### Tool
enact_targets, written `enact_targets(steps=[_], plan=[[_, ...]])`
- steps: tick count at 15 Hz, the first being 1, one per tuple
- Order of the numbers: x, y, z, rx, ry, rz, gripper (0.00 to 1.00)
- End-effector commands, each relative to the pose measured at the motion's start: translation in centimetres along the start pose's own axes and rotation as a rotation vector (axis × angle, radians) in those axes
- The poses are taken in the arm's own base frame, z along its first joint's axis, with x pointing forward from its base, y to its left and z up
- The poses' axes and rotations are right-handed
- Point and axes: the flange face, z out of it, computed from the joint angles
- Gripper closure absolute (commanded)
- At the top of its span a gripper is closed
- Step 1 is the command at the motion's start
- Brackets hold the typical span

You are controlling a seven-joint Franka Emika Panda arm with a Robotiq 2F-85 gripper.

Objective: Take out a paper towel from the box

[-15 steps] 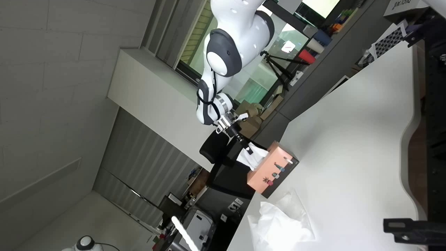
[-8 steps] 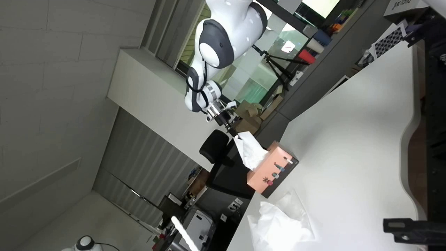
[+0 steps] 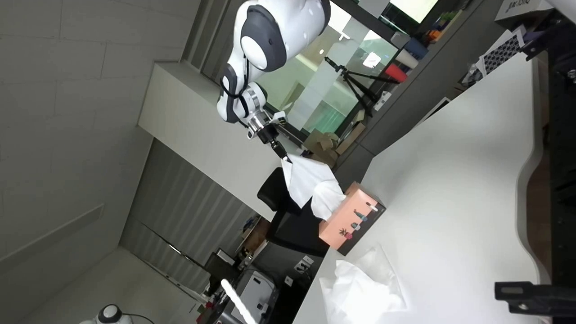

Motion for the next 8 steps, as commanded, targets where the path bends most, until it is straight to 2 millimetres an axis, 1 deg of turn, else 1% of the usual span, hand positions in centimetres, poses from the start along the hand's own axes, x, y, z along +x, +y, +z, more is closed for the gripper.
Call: enact_targets(steps=[1,5,8], plan=[[0.8,-1.3,-1.4,0.077,0.053,0.04,1.0],[2.9,-3.2,-1.1,0.18,0.107,0.029,1.0],[4.4,-4.9,-0.3,0.268,0.125,0.009,1.0]])
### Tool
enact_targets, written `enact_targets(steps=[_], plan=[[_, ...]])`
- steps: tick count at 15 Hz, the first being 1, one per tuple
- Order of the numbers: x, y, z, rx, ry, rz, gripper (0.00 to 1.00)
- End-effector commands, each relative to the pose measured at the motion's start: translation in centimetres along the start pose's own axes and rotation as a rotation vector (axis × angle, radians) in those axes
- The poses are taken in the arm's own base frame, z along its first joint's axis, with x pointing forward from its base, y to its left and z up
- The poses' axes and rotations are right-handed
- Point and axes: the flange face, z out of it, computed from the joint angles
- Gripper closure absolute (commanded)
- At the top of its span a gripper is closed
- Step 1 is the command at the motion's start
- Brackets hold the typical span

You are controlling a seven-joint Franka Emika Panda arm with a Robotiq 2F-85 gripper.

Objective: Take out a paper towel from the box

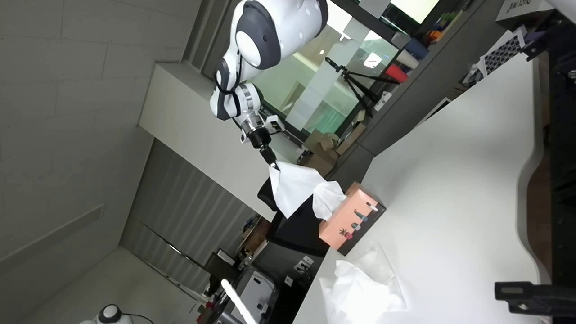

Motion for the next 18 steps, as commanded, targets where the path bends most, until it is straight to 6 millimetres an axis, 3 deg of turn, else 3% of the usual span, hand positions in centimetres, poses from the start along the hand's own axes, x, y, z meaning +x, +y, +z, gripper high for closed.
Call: enact_targets(steps=[1,9,18], plan=[[1.8,-2.3,0.5,0.103,0.013,0.014,1.0],[3.9,-5.7,6.6,0.271,-0.033,-0.023,1.0],[3.5,-12.8,13.6,0.451,-0.117,-0.076,1.0]])
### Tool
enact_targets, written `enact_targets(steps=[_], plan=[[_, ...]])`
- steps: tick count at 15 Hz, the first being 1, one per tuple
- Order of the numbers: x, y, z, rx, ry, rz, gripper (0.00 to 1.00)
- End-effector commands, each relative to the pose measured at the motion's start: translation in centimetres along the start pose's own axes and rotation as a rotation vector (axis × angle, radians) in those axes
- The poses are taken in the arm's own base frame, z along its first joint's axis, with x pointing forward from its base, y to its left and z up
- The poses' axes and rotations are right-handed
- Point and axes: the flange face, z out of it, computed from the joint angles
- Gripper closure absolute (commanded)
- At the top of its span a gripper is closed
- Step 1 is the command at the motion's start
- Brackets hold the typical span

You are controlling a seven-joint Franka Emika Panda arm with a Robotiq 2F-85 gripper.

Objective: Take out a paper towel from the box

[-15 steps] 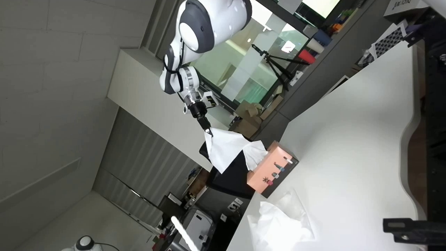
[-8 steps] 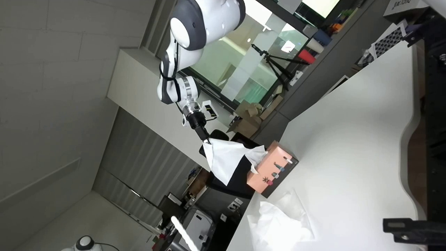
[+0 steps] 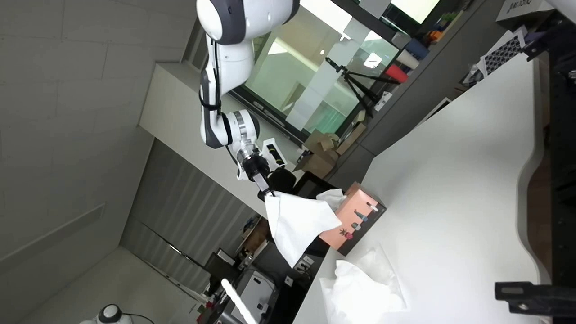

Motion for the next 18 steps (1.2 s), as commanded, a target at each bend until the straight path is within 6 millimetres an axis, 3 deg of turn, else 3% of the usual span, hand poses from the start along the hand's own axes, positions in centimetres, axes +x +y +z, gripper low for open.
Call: enact_targets(steps=[1,3,4,6,15,18], plan=[[-0.5,-3.0,3.0,0.052,-0.028,0.004,1.0],[-1.1,-4.0,5.3,0.074,-0.062,0.024,1.0],[-0.2,-2.0,4.3,0.077,-0.041,0.003,1.0],[-0.1,-2.2,5.2,0.087,-0.054,0.002,0.99],[-0.4,-2.0,5.0,0.082,-0.053,0.002,1.0],[-1.8,0.1,6.7,0.134,0.012,0.009,1.0]])
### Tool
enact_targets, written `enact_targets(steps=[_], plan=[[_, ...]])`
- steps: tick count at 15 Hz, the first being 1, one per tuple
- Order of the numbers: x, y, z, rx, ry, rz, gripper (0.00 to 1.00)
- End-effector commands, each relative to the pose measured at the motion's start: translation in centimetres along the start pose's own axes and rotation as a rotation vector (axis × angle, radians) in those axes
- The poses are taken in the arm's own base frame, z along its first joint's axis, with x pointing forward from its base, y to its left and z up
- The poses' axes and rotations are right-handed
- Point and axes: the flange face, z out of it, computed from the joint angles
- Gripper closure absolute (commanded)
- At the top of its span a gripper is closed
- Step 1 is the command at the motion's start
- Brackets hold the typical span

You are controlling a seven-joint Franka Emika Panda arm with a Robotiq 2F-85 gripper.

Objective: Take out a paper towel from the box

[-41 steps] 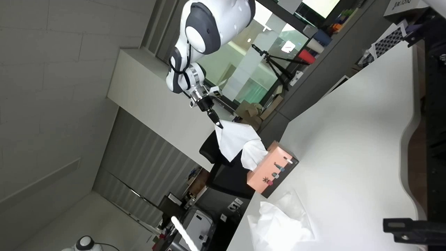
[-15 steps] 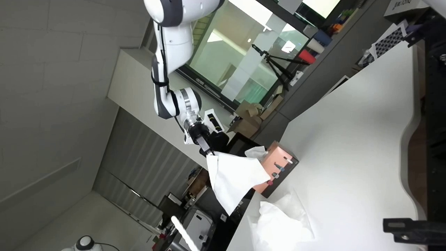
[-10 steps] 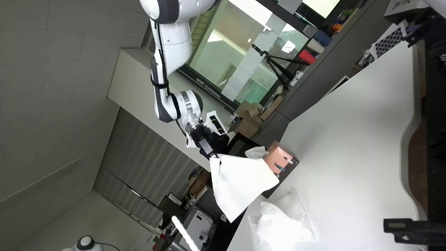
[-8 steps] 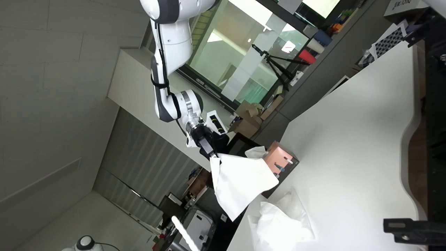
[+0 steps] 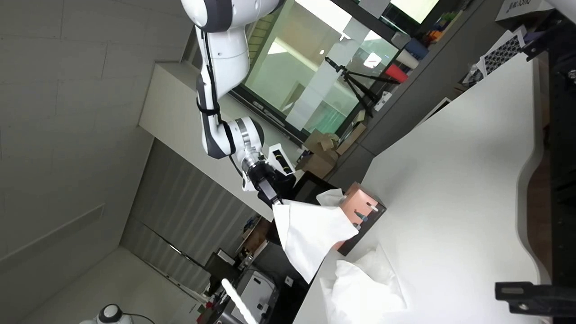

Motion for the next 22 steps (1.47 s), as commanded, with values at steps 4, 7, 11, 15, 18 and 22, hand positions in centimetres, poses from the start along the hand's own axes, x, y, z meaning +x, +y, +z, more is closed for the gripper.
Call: enact_targets(steps=[4,7,11,15,18,22], plan=[[-3.3,5.0,4.0,0.135,0.118,0.038,1.0],[-5.1,7.1,6.6,0.239,0.147,0.072,1.0],[-7.1,9.1,9.1,0.341,0.171,0.105,1.0],[-7.2,10.6,10.4,0.301,0.155,0.093,0.74],[-6.1,10.9,10.8,0.239,0.128,0.047,0.59],[-4.0,11.3,11.2,0.111,0.081,0.006,0.33]])
